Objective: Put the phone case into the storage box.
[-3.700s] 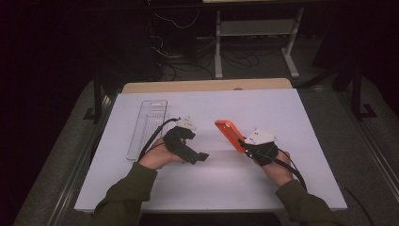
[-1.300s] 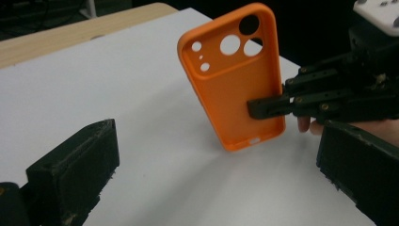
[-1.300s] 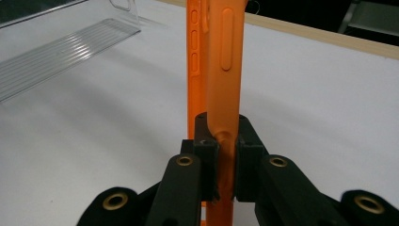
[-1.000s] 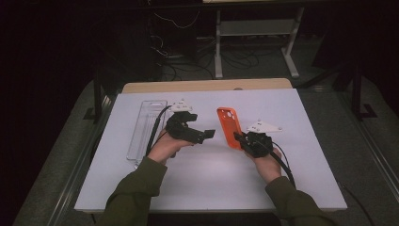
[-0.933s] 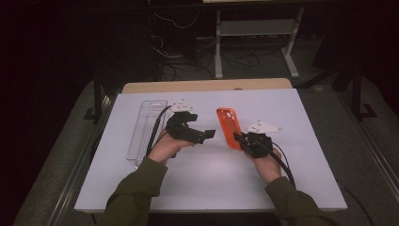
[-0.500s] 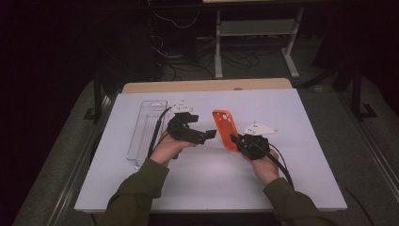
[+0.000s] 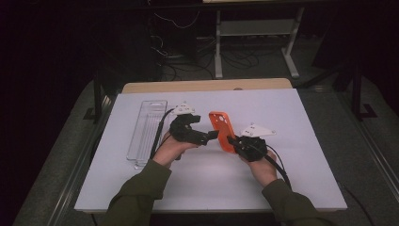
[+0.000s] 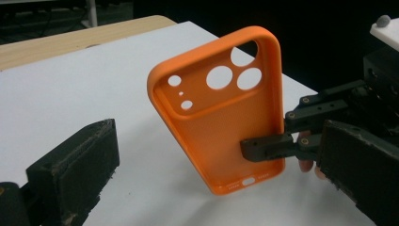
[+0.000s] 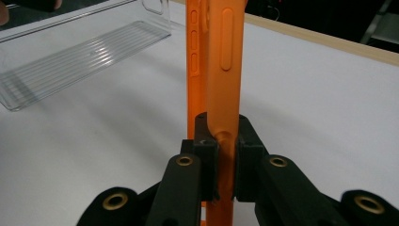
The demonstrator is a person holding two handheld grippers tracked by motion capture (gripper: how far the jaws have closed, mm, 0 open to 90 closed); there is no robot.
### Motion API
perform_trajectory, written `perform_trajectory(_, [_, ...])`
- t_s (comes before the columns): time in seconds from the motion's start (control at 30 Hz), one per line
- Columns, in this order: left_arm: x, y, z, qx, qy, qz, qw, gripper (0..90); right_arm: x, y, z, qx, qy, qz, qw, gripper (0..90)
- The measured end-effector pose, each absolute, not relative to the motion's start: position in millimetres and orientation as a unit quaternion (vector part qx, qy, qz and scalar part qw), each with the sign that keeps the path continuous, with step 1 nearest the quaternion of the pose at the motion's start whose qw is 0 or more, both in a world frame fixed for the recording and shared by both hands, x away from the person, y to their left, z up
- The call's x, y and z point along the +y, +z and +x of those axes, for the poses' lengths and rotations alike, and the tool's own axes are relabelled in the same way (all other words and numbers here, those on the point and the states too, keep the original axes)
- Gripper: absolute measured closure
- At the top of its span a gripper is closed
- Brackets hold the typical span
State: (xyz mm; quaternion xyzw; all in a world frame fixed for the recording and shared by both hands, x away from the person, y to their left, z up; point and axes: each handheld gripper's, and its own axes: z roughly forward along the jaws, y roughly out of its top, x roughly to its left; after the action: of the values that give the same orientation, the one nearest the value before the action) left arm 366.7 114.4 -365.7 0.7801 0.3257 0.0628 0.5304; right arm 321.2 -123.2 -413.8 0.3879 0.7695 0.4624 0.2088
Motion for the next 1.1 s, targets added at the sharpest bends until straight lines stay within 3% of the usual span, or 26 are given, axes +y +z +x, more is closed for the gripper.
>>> perform_trajectory(1.1, [102.6, -374.8, 363.1, 0.35, 0.084, 0.763, 0.537, 0.0, -100.4, -414.5, 309.3, 0.778, 0.471, 0.366, 0.196, 81.3])
